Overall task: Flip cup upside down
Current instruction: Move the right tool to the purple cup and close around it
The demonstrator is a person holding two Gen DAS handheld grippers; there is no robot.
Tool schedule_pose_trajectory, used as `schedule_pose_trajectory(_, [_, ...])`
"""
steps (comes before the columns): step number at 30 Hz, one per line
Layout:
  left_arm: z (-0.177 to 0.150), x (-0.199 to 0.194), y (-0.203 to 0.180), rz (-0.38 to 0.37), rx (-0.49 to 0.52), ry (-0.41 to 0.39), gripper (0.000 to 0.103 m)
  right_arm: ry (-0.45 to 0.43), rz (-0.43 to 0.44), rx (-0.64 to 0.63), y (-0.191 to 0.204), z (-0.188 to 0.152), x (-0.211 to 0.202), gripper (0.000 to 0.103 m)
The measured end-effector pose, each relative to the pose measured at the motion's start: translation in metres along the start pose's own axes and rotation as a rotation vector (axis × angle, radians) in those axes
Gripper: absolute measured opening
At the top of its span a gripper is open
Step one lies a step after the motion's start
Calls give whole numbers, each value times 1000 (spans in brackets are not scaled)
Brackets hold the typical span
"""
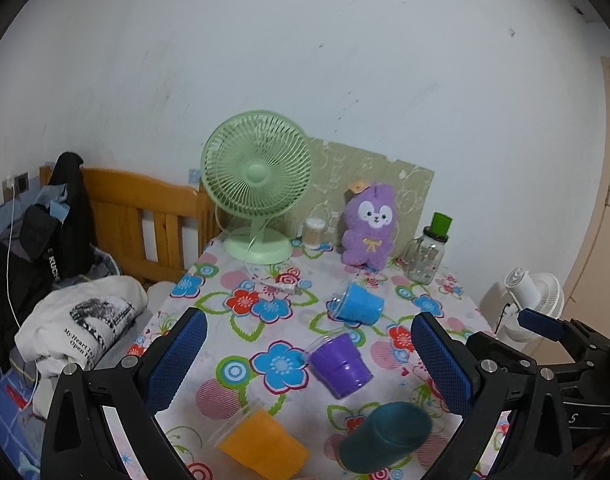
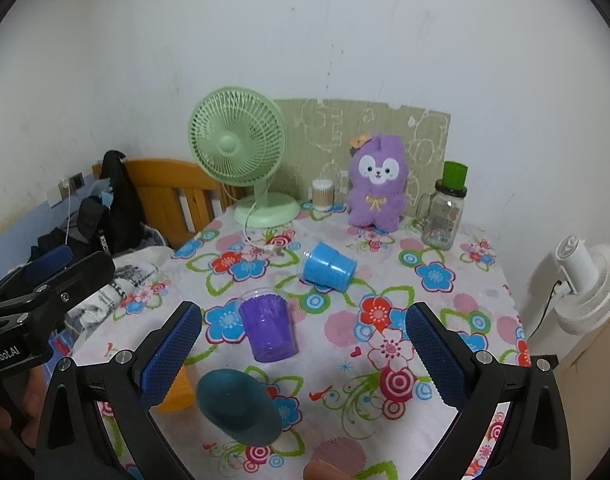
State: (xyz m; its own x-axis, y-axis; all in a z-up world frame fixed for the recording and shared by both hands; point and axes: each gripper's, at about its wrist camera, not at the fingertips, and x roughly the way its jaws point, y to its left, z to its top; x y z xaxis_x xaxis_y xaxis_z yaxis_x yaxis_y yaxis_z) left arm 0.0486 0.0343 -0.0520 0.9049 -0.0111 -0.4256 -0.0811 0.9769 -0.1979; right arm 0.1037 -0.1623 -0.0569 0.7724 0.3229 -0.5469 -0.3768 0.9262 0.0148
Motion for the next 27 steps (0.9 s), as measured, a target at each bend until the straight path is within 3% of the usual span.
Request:
schedule_pose_trajectory(16, [-23, 90, 36, 70, -82, 230, 103, 277, 99, -44, -3, 0, 122, 103])
schedule_pose_trajectory(22, [-33, 115, 49, 98, -107, 295, 103, 404, 229, -42, -4, -7, 172, 103])
schedule_pose_trajectory(27, [-37, 124, 51, 106, -108, 314, 103, 455, 274, -74, 4, -10, 196, 101])
